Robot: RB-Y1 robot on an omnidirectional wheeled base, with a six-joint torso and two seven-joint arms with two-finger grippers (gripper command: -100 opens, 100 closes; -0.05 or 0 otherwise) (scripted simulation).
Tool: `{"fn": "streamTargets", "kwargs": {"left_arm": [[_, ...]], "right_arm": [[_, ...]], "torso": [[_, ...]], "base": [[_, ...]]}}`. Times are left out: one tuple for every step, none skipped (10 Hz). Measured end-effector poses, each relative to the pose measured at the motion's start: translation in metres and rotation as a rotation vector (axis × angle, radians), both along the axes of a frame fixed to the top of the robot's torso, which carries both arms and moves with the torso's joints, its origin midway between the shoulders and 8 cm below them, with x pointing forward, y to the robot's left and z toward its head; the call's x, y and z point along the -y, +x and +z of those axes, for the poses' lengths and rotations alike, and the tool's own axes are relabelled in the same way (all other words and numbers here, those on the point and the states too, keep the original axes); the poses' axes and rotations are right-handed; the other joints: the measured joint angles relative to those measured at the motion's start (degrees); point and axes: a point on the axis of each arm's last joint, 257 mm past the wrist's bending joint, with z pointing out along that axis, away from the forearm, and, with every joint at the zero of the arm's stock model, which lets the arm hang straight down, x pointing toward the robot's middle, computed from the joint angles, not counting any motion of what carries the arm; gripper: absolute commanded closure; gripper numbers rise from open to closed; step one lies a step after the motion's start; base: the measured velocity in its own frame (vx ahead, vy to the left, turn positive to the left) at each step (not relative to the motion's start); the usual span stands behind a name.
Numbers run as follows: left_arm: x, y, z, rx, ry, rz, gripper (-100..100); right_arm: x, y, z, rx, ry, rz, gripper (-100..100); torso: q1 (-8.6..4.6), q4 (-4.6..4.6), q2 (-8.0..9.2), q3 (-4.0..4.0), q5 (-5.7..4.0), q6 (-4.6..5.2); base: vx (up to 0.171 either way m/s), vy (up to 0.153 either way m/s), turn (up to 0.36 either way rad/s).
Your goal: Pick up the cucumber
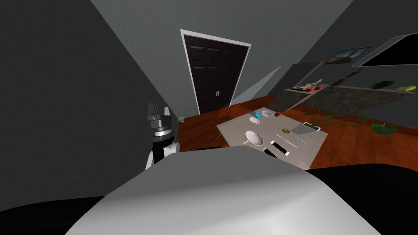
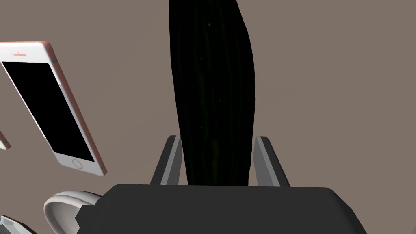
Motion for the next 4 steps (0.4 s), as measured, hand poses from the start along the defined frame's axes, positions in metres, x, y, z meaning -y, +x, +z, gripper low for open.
{"fn": "streamTargets", "kwargs": {"left_arm": [[0.0000, 0.0000, 0.0000, 0.000, 0.000, 0.000, 0], [0.0000, 0.0000, 0.0000, 0.000, 0.000, 0.000, 0], [0.0000, 0.0000, 0.0001, 0.000, 0.000, 0.000, 0], [0.0000, 0.0000, 0.0000, 0.000, 0.000, 0.000, 0]], "right_arm": [[0.0039, 0.0030, 0.0034, 0.004, 0.000, 0.012, 100], [0.0047, 0.0036, 0.0052, -0.003, 0.001, 0.033, 100], [0.0041, 0.0044, 0.0054, -0.001, 0.002, 0.034, 100], [0.0039, 0.0053, 0.0053, 0.001, 0.003, 0.032, 0]], "torso": [[0.02, 0.00, -0.05, -0.03, 0.03, 0.01], [-0.02, 0.02, -0.01, 0.00, 0.01, -0.07], [-0.12, 0.05, 0.09, 0.06, 0.01, -0.10], [-0.17, 0.05, 0.18, 0.10, 0.00, -0.07]], "base": [[0.068, 0.043, -0.071], [0.026, 0.014, 0.033], [0.009, 0.002, 0.012], [0.000, 0.000, 0.000]]}}
